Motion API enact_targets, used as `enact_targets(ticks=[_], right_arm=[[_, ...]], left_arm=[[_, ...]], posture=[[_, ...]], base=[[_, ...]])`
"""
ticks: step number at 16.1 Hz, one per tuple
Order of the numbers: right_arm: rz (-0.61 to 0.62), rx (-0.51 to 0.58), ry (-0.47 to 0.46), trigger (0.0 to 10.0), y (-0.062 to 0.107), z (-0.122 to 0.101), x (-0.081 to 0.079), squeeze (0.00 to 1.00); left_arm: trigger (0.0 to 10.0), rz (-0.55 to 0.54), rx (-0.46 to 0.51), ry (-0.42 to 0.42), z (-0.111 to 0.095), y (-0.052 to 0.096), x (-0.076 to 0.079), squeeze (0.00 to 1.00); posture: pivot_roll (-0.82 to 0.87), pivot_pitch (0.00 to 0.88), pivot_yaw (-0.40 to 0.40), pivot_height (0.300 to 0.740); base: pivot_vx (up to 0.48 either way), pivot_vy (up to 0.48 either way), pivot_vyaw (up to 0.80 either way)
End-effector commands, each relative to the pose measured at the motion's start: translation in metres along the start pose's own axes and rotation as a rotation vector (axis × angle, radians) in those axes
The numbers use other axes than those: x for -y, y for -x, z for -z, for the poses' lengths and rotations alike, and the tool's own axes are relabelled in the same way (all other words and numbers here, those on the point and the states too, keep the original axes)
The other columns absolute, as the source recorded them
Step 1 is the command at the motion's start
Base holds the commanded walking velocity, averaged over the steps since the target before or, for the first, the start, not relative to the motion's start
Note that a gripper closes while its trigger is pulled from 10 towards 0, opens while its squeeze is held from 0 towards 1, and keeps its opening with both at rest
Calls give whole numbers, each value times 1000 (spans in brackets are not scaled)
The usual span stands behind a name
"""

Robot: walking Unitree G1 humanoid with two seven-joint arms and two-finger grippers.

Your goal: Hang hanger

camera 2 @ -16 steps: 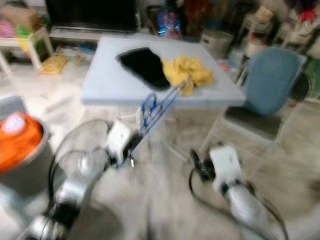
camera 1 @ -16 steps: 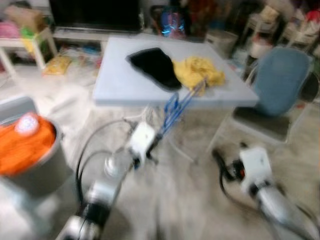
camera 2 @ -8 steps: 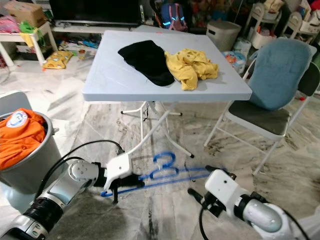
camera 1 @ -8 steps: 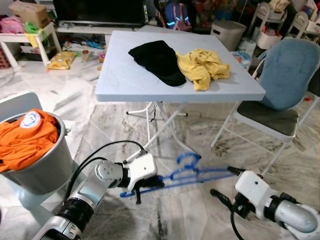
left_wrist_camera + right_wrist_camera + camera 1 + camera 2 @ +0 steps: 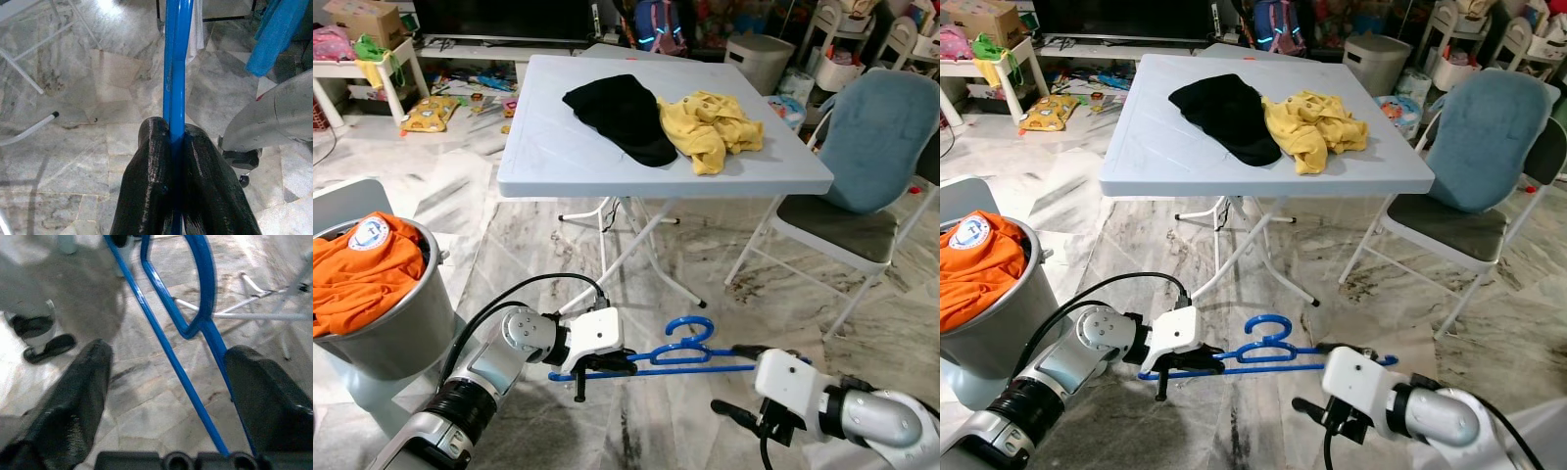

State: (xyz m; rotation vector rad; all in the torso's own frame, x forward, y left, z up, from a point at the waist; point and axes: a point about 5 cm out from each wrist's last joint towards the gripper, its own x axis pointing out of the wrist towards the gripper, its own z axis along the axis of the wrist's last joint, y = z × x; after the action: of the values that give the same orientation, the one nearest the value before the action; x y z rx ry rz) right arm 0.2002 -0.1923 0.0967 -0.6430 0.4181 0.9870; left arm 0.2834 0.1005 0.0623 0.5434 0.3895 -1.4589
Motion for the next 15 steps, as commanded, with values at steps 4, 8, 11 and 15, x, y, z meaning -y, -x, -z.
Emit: enact_targets(ticks=[4, 8, 11, 15], right_arm=[[-69, -49, 138, 6353, -10, -8, 20, 0], [-79, -64, 177, 10000, -12, -10, 26, 0], [-129, -109, 165, 5294, -9, -4, 28, 0], [-120, -183, 256, 0, -12, 5, 33, 0]], left_arm=[[10000, 34, -8, -63, -7, -3, -2, 0], [10000, 40, -12, -71, -6, -4, 1, 0], [10000, 38, -19, -79, -4, -3, 1, 0], [10000, 40, -21, -87, -6, -4, 0, 0]], posture=[[9, 0, -69, 740], [14, 0, -73, 740], [13, 0, -73, 740], [8, 0, -70, 740]], base=[[0, 0, 0], [0, 0, 0], [0, 0, 0], [0, 0, 0]])
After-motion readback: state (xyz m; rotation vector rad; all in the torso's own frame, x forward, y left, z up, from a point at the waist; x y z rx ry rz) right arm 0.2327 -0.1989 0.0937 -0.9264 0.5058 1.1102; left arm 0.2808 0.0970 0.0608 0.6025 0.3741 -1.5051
